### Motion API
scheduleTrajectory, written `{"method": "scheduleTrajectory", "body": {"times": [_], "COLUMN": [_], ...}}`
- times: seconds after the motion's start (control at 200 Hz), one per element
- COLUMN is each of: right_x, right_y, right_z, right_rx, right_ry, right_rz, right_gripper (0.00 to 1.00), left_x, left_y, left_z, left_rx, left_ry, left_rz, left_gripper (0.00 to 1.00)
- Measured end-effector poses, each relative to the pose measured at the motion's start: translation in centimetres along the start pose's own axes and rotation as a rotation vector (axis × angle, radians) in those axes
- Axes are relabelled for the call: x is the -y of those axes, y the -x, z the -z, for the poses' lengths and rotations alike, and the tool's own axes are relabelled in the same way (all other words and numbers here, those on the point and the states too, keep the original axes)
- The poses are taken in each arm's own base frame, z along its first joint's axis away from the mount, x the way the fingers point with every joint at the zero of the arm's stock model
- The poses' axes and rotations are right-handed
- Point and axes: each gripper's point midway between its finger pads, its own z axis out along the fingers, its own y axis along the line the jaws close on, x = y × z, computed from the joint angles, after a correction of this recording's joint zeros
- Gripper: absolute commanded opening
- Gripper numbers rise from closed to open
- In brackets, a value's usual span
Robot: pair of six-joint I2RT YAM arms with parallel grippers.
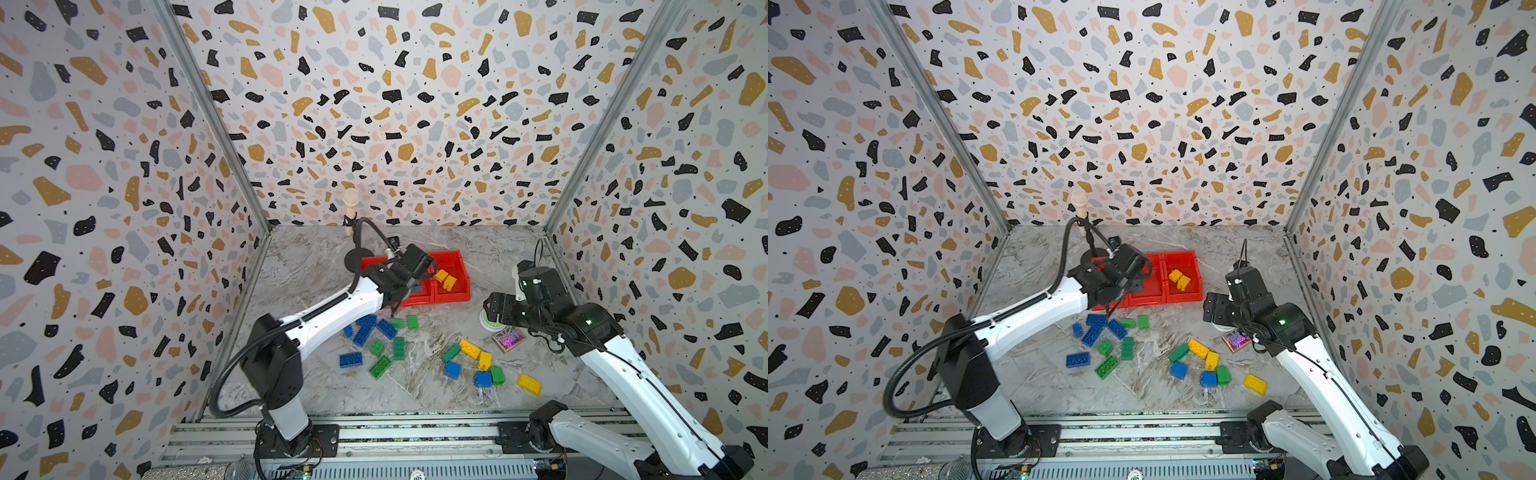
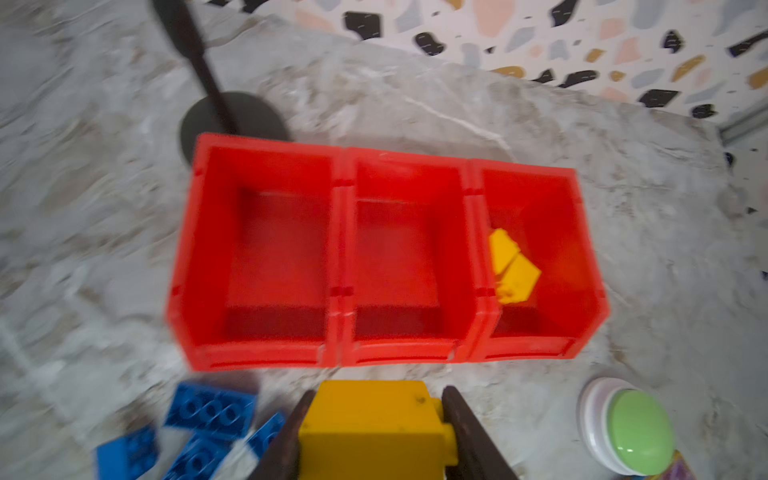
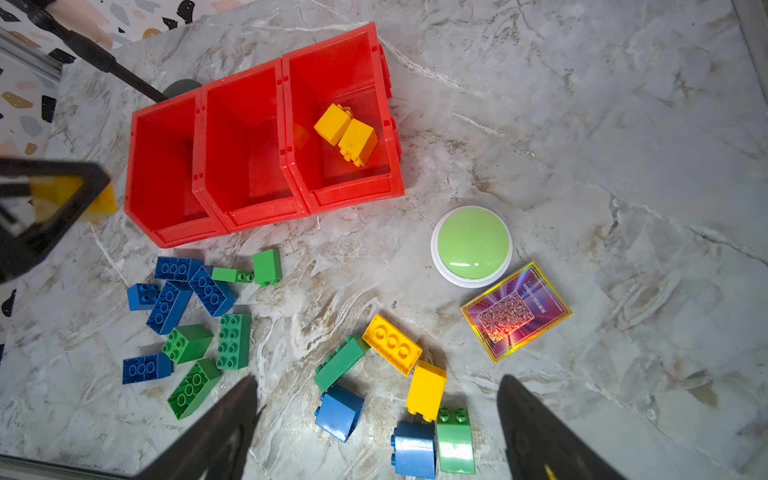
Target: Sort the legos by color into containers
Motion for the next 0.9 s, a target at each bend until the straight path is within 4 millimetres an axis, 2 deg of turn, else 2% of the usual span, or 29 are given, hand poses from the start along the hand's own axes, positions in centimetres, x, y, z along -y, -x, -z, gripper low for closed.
{"method": "scheduleTrajectory", "body": {"times": [0.07, 0.135, 0.31, 0.476, 0.516, 0.661, 0.781, 0.901], "right_x": [0.5, 0.9, 1.9, 2.6, 2.7, 2.8, 2.7, 2.8], "right_y": [-0.6, -1.0, -2.0, -2.5, -2.6, -3.0, -3.3, -4.3], "right_z": [0.5, 0.8, 1.9, 2.4, 2.5, 2.4, 2.0, 0.6], "right_rx": [0.000, 0.002, 0.008, 0.005, -0.001, -0.017, -0.036, -0.084], "right_ry": [-0.004, -0.007, -0.025, -0.044, -0.049, -0.053, -0.049, -0.058], "right_rz": [-0.019, -0.035, -0.072, -0.091, -0.094, -0.099, -0.097, -0.093], "right_gripper": [0.90, 0.90, 0.90, 0.90, 0.90, 0.91, 0.89, 0.86], "left_x": [3.2, 5.2, 8.5, 11.5, 12.0, 12.3, 11.6, 10.9], "left_y": [0.2, -0.1, -0.7, 0.1, 0.3, 0.5, 0.7, 1.9], "left_z": [-1.5, -2.9, -6.3, -9.1, -9.7, -11.8, -12.7, -12.0], "left_rx": [0.007, 0.004, 0.006, 0.034, 0.039, 0.029, 0.016, 0.044], "left_ry": [-0.051, -0.087, -0.167, -0.227, -0.236, -0.249, -0.244, -0.244], "left_rz": [-0.044, -0.082, -0.144, -0.153, -0.150, -0.137, -0.131, -0.119], "left_gripper": [0.29, 0.29, 0.30, 0.32, 0.38, 0.77, 0.90, 0.98]}}
